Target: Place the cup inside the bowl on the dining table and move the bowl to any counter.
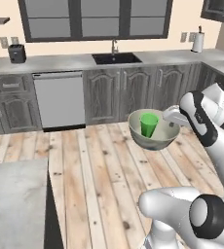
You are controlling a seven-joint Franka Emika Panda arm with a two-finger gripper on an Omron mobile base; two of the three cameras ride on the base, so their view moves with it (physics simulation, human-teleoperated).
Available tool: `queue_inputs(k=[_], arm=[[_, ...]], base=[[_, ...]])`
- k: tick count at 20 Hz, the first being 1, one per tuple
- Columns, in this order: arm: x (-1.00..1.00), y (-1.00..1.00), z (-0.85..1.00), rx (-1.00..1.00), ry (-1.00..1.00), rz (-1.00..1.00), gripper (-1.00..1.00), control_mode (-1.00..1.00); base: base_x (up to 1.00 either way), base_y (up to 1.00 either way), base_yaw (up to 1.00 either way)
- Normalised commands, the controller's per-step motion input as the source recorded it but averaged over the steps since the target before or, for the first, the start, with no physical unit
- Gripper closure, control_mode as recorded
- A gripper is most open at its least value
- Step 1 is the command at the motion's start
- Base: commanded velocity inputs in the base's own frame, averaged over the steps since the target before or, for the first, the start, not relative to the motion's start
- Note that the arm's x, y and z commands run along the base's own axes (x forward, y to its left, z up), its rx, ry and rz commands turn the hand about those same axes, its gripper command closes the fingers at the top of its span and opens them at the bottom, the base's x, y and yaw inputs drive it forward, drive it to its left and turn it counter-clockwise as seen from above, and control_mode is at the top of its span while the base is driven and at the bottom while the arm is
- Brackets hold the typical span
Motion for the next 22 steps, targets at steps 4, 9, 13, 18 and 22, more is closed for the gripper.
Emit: queue_inputs(k=[4,9,13,18,22], arm=[[0.0,0.0,0.0,0.0,0.0,0.0,1.0,1.0],[0.0,0.0,0.0,0.0,0.0,0.0,1.0,1.0],[0.0,0.0,0.0,0.0,0.0,0.0,1.0,1.0],[0.0,0.0,0.0,0.0,0.0,0.0,1.0,1.0],[0.0,0.0,0.0,0.0,0.0,0.0,1.0,1.0]], base=[[1.0,-0.03,0.0],[1.0,0.0,0.0],[1.0,0.0,0.0],[1.0,0.0,0.0],[1.0,0.0,0.0]])
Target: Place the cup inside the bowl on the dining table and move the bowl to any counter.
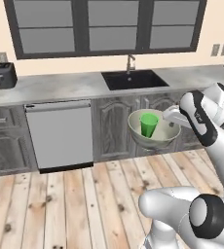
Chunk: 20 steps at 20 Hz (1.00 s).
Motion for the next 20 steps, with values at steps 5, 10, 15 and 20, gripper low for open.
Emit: queue_inputs(k=[5,10,15,20], arm=[[0.0,0.0,0.0,0.0,0.0,0.0,1.0,1.0],[0.0,0.0,0.0,0.0,0.0,0.0,1.0,1.0],[0.0,0.0,0.0,0.0,0.0,0.0,1.0,1.0],[0.0,0.0,0.0,0.0,0.0,0.0,1.0,1.0]], base=[[1.0,0.0,0.0],[1.0,0.0,0.0],[1.0,0.08,0.0],[0.71,0.37,0.0]])
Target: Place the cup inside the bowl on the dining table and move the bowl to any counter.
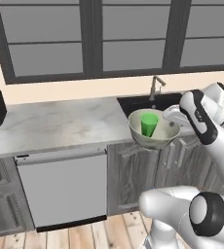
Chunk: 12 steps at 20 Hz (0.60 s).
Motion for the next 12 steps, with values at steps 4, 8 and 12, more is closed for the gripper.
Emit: queue_inputs(k=[4,8,12], arm=[[0.0,0.0,0.0,0.0,0.0,0.0,1.0,1.0],[0.0,0.0,0.0,0.0,0.0,0.0,1.0,1.0],[0.0,0.0,0.0,0.0,0.0,0.0,1.0,1.0]], base=[[0.38,0.57,0.0],[0.08,0.64,0.0],[0.28,0.52,0.0]])
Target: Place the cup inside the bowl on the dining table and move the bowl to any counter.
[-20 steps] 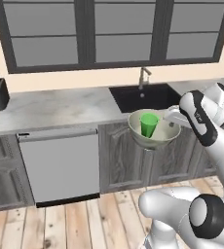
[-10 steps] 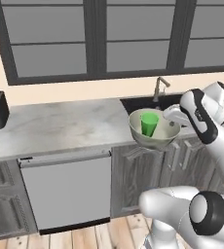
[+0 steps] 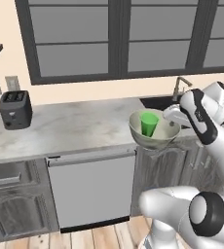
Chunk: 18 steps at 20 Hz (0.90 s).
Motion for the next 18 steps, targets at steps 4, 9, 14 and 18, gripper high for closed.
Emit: queue_inputs(k=[4,9,14,18], arm=[[0.0,0.0,0.0,0.0,0.0,0.0,1.0,1.0],[0.0,0.0,0.0,0.0,0.0,0.0,1.0,1.0],[0.0,0.0,0.0,0.0,0.0,0.0,1.0,1.0],[0.0,0.0,0.0,0.0,0.0,0.0,1.0,1.0]], base=[[0.76,0.28,0.0],[0.79,0.28,0.0],[0.43,0.41,0.0],[0.46,0.47,0.0]])
